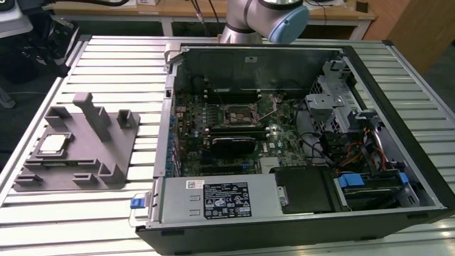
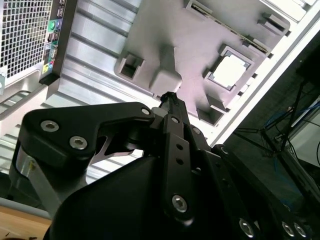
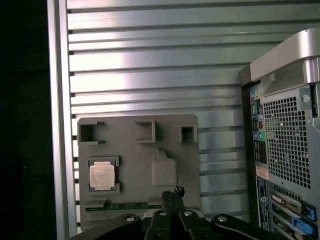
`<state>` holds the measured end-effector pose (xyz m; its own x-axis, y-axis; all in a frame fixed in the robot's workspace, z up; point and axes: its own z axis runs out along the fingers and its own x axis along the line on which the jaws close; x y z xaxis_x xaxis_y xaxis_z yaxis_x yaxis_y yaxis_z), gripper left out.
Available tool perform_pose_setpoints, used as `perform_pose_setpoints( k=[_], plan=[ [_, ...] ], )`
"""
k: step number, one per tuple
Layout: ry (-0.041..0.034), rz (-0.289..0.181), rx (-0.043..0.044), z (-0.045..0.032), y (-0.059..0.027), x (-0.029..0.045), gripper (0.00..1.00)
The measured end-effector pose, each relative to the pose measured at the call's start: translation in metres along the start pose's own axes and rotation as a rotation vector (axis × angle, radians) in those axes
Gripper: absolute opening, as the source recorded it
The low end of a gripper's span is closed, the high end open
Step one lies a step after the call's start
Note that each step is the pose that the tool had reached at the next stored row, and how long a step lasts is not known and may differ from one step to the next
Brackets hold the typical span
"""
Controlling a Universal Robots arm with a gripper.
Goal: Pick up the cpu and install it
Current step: 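Reach for the cpu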
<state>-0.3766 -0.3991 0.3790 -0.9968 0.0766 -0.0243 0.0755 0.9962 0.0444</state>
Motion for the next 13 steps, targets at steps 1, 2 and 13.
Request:
perform_pose_setpoints(
  k=[1,2,13],
  plan=[
    [0.0,0.0,0.0,0.0003,-0.0002,0.0017,0.11],
    [-0.0001,0.0,-0.0001,0.0007,-0.0005,0.0033,0.11],
    [-0.0001,0.0,-0.0001,0.0074,-0.0051,0.0189,0.11]
  ],
)
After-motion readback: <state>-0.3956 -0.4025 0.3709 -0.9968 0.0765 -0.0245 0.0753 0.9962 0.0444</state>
